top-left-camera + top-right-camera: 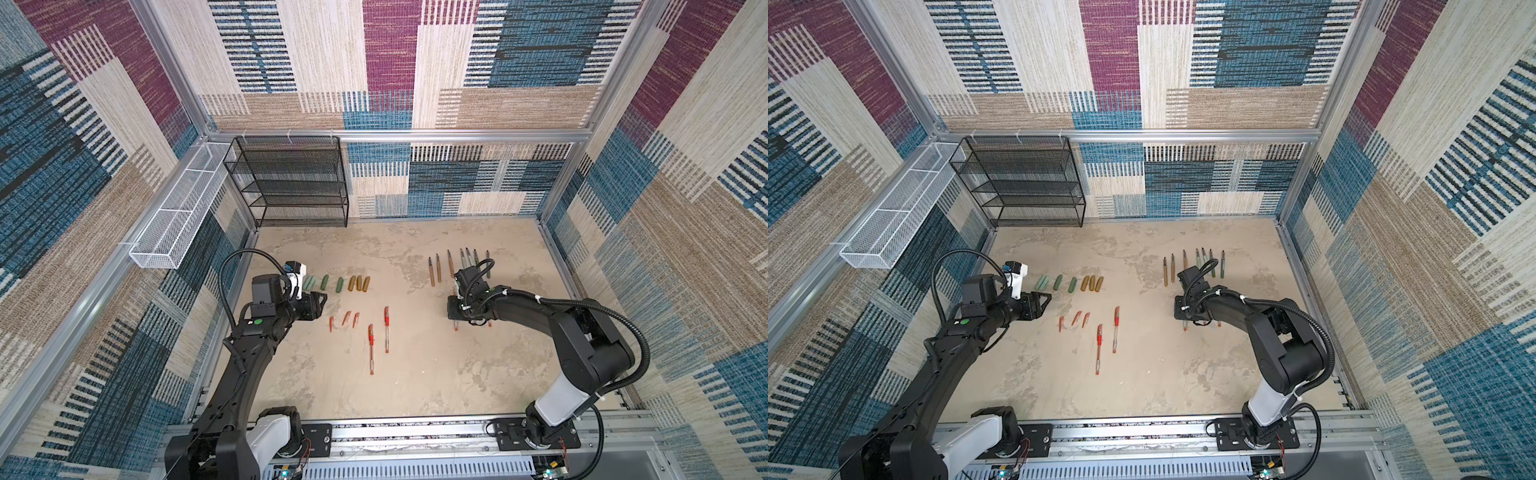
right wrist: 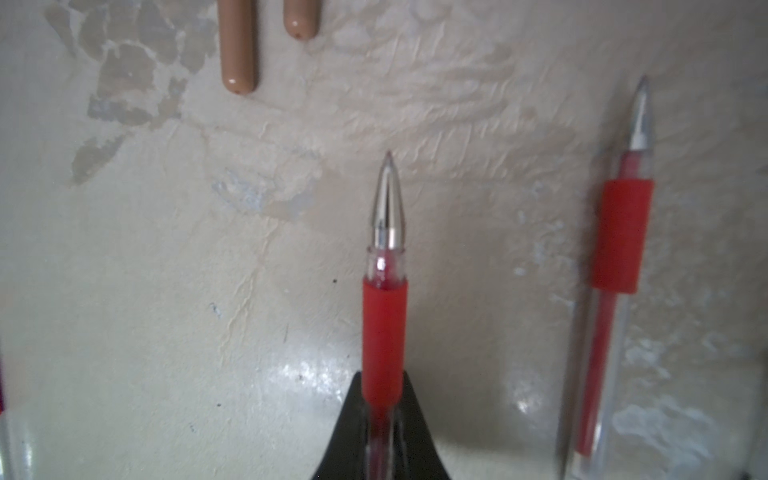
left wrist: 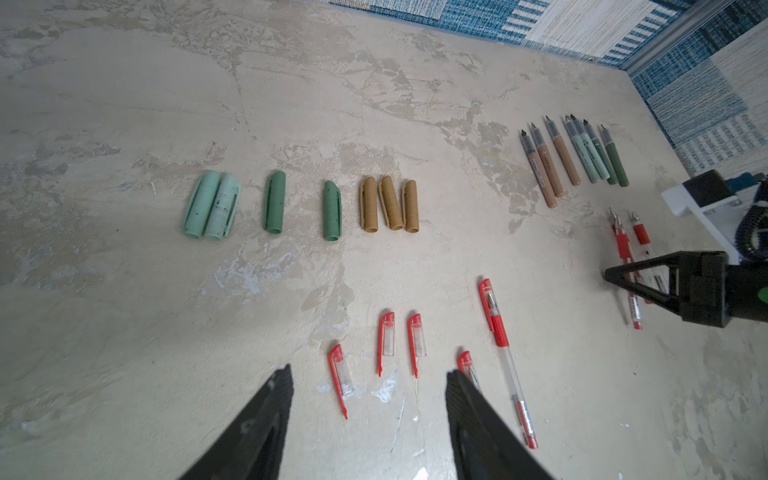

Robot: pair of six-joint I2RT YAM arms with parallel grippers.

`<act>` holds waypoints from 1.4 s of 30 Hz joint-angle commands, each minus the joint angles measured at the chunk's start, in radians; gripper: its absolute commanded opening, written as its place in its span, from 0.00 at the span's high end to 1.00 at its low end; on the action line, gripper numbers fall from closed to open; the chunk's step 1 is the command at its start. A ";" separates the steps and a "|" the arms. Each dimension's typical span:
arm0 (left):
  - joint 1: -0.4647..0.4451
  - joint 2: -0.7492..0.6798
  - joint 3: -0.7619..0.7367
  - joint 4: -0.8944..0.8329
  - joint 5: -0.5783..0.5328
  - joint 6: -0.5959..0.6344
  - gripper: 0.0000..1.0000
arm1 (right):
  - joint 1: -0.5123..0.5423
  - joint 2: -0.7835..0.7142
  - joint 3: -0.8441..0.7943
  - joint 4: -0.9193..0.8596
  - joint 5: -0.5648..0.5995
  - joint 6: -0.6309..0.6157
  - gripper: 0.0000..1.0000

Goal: Open the pen caps
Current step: 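Lower the red cap near the other caps with left while right carries pen away, then lay the uncapped red pen on the table and open the right gripper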

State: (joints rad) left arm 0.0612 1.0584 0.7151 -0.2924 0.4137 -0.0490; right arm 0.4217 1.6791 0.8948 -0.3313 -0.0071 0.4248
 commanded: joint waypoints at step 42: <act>0.022 0.003 0.014 0.022 0.017 -0.006 0.34 | 0.210 -0.161 0.064 -0.061 -0.017 0.136 0.61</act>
State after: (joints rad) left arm 0.0799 1.0611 0.7235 -0.2817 0.4236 -0.0490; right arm 0.6003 1.5032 0.9520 -0.4282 -0.0257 0.5217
